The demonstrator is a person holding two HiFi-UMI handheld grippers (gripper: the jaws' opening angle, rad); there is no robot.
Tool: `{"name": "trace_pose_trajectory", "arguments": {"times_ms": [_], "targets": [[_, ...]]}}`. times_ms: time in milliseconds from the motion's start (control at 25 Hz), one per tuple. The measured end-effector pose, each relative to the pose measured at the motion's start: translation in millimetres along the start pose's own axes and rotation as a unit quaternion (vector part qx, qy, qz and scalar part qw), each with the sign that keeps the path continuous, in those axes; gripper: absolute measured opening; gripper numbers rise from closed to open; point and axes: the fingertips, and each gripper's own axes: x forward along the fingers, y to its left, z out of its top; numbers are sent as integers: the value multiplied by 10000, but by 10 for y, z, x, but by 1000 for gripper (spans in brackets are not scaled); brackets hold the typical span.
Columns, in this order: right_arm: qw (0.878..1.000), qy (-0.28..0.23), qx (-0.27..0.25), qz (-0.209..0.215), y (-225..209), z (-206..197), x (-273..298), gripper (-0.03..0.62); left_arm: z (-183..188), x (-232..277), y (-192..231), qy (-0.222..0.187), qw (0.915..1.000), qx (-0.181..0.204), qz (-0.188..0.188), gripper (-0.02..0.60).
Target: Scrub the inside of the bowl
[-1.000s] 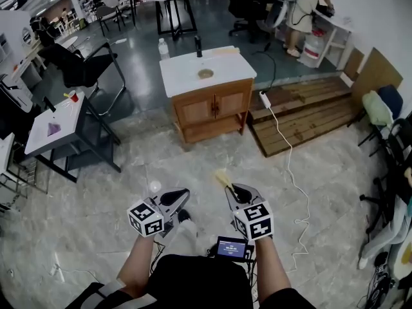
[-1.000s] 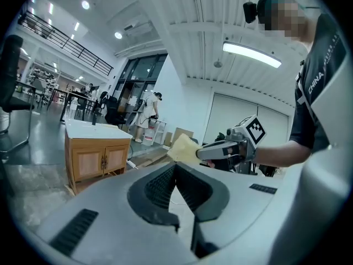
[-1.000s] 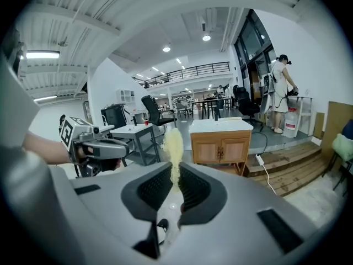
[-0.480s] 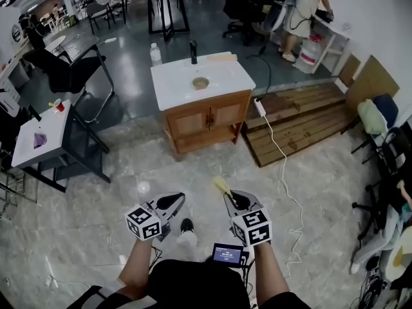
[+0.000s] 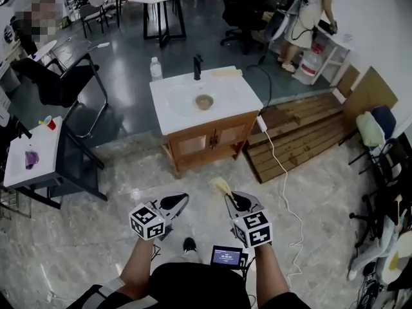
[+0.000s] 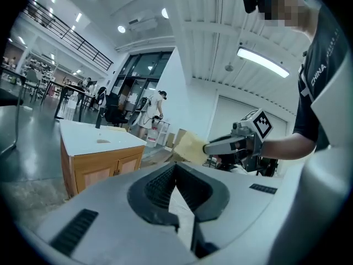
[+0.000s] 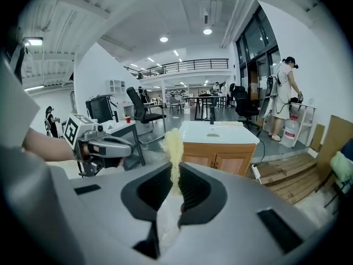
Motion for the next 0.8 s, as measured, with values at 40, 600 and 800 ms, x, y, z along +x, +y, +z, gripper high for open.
{"name": "trace_pose_trajectory", "arguments": {"times_ms": [40,600,800], "targets": [[10000,12,-7,-9,2,43,74,40,31,14,76,12,10000,10,-24,3],[9997,190,134,68,-345,292,876,40,134,416,808,169,9994,-242,-160,3],[9997,94,165,182,-710,533,1226,40,341,745,1205,194,9996,-226,-8,3]]}}
